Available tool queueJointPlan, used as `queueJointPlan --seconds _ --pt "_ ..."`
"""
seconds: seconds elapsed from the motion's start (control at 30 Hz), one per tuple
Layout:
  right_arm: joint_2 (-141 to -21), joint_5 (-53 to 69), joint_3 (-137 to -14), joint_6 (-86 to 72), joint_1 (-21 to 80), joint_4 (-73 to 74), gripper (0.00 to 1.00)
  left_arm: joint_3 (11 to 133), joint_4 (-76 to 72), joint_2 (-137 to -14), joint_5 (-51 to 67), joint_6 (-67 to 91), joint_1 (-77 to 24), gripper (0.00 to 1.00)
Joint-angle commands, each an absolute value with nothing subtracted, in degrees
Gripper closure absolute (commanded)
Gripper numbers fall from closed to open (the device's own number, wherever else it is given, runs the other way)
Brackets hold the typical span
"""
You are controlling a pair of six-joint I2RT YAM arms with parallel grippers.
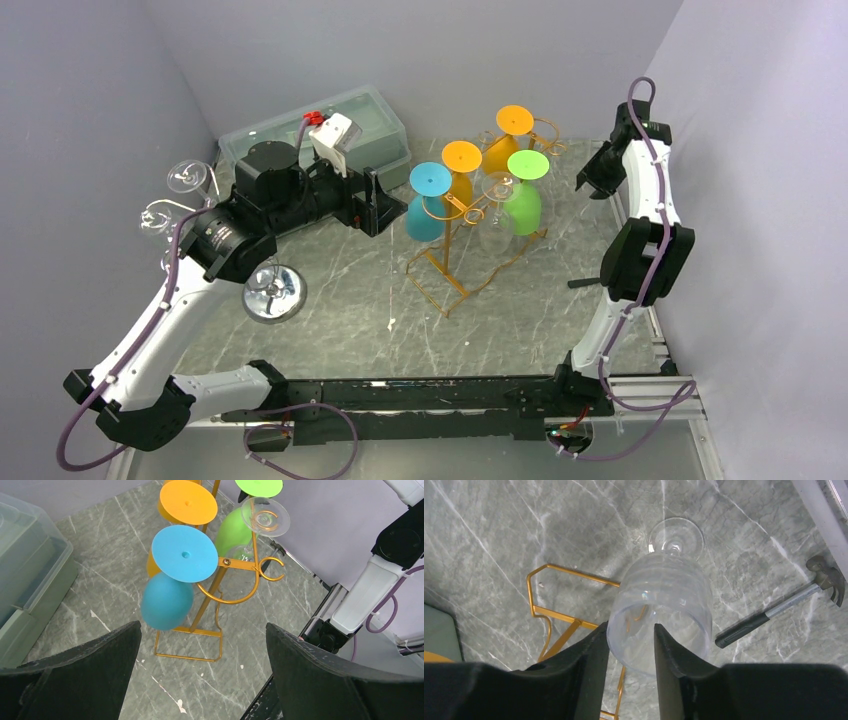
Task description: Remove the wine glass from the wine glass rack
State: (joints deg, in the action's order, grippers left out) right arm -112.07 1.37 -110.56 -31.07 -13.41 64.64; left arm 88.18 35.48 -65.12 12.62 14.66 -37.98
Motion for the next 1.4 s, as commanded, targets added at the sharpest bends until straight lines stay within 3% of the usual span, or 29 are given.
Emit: queueJointPlan --seconds 0.0,0.47,0.8,1.0,1.37 --pt "-110.5 0.2 -114.1 -30.9 -13.5 64.8 0.59 88.4 34.8 -65.0 13.0 14.0 -38.2 0.01" --pt "-105.5 -3.7 -115.5 -30.8 -12.9 65.8 0.53 88.7 34.3 -66.1 13.2 14.8 -38.2 0.01" --pt "-95.5 -4.3 -114.6 -32.1 -12.3 65.5 0.51 89.2 34.3 -66.5 13.7 15.7 -38.2 0.01" --pt "-87.2 -0.4 -111.1 -33.5 -12.3 64.0 0.46 89.1 33.9 -66.8 13.9 16.8 -38.2 0.00" --pt "-67.1 19.1 -92.8 -39.0 -11.4 56.7 0.46 89.4 33.8 -66.9 12.9 18.8 -38.2 0.00"
